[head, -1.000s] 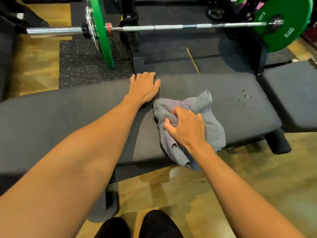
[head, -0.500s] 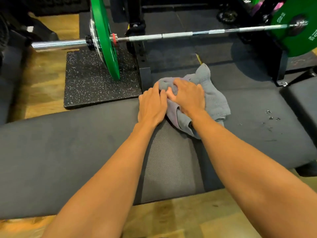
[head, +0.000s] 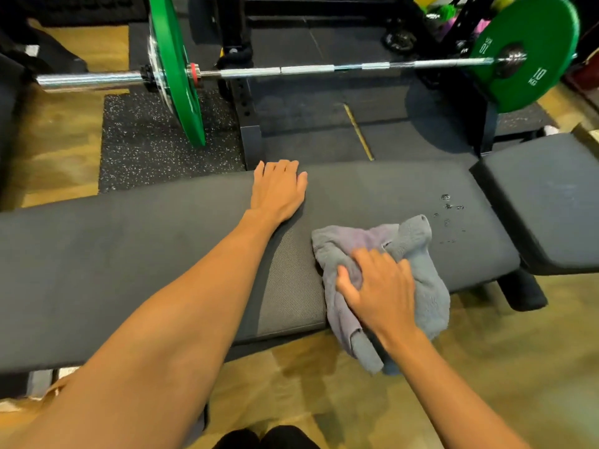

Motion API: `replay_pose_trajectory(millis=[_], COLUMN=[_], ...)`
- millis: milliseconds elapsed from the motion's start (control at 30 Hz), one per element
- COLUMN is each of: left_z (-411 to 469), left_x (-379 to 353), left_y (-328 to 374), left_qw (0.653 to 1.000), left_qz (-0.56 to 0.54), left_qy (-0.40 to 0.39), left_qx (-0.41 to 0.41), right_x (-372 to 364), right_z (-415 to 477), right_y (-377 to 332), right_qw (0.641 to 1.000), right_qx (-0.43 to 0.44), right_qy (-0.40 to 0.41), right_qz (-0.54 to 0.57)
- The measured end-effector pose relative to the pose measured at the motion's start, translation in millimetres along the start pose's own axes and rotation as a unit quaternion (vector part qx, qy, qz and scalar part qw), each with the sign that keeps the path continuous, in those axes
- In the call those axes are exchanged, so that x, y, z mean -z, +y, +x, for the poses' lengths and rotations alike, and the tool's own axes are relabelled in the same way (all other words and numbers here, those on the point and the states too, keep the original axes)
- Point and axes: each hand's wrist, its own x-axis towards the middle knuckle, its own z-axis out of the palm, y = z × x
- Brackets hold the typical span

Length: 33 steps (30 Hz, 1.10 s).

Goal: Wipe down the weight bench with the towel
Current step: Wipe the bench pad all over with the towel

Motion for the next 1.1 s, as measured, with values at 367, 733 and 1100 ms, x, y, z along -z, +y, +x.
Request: replay_pose_trajectory(millis=[367, 733, 1100], left_z=[5, 2, 26], left_x=[-13, -5, -25], left_y=[-7, 33, 80], left_qw=[0.993, 0.999, 0.99], left_qz=[-0.048, -0.001, -0.091], left_qy=[0.098, 0.017, 0.095], left_qx=[-0.034, 0.036, 0.054], right_x=[-71, -17, -12], right_z=[199, 70, 19], right_y=[0, 26, 66], right_qw=[0.998, 0.999, 0.996], right_qx=[-0.021, 0.019, 0.031], right_qy=[0.057, -0.008, 0.078], right_qz=[0.006, 0.051, 0.028])
